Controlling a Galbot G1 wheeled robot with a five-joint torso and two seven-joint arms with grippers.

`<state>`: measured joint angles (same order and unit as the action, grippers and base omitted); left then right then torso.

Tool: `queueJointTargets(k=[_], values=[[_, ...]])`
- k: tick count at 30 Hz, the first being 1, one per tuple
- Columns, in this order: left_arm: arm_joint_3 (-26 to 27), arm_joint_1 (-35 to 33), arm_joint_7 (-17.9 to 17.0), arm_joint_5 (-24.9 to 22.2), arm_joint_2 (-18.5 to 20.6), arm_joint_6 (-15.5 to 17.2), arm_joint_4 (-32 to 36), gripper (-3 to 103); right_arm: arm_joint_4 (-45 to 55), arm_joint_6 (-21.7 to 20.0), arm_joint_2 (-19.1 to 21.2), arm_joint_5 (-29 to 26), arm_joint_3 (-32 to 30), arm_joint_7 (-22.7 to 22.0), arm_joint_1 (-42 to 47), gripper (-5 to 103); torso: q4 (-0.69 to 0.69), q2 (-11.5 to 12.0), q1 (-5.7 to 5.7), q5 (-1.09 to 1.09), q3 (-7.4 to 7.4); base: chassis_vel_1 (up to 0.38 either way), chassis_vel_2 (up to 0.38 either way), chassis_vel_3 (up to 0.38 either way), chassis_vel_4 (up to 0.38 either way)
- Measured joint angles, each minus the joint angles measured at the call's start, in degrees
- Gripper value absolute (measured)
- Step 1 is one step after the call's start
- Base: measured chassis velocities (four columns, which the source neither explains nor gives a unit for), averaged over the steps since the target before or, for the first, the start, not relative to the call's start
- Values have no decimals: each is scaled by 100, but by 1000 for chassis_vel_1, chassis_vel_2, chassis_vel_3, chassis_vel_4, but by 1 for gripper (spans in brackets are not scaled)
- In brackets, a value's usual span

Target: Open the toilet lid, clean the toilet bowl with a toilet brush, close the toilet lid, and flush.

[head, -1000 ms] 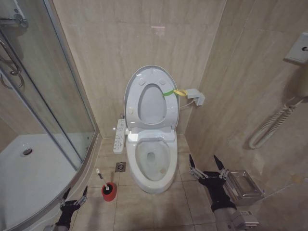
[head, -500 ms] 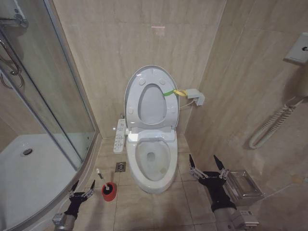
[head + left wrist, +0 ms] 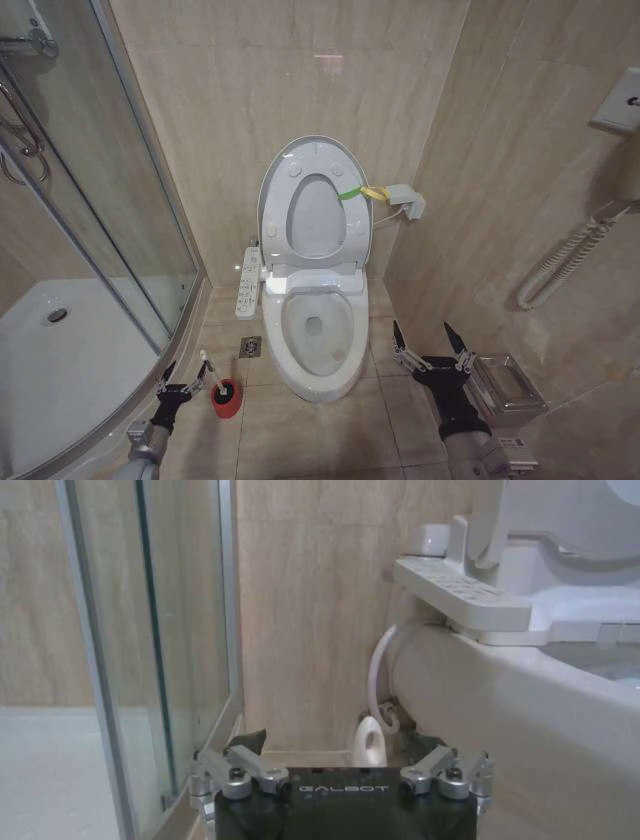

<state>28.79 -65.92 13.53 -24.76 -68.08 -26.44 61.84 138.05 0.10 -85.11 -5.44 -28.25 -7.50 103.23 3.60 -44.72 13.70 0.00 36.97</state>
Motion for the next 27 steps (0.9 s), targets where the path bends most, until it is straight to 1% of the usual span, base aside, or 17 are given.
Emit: queueJointTargets(k=[1,7,8,12,18,22,27], values=[[-19,56,12,-3,6,-5,-52,93,0,0,0,0,0,0,0,100,0,0,0,0,0,0,0,0,0],[-149,266,169,-31,5,-50,-259,93,0,0,0,0,0,0,0,100,1,0,0,0,0,0,0,0,0],[-188,305,237,-53,3,-58,-307,86,0,0,0,0,0,0,0,100,0,0,0,0,0,0,0,0,0],[-247,411,349,-87,-5,-82,-461,86,0,0,0,0,0,0,0,100,1,0,0,0,0,0,0,0,0],[-305,509,394,-128,-16,-89,-606,85,0,0,0,0,0,0,0,100,1,0,0,0,0,0,0,0,0],[-391,600,421,-240,-43,-85,-806,84,0,0,0,0,0,0,0,100,1,0,0,0,0,0,0,0,0],[-413,648,461,-243,-83,-85,-920,84,0,0,0,0,0,0,0,100,1,0,0,0,0,0,0,0,0]])
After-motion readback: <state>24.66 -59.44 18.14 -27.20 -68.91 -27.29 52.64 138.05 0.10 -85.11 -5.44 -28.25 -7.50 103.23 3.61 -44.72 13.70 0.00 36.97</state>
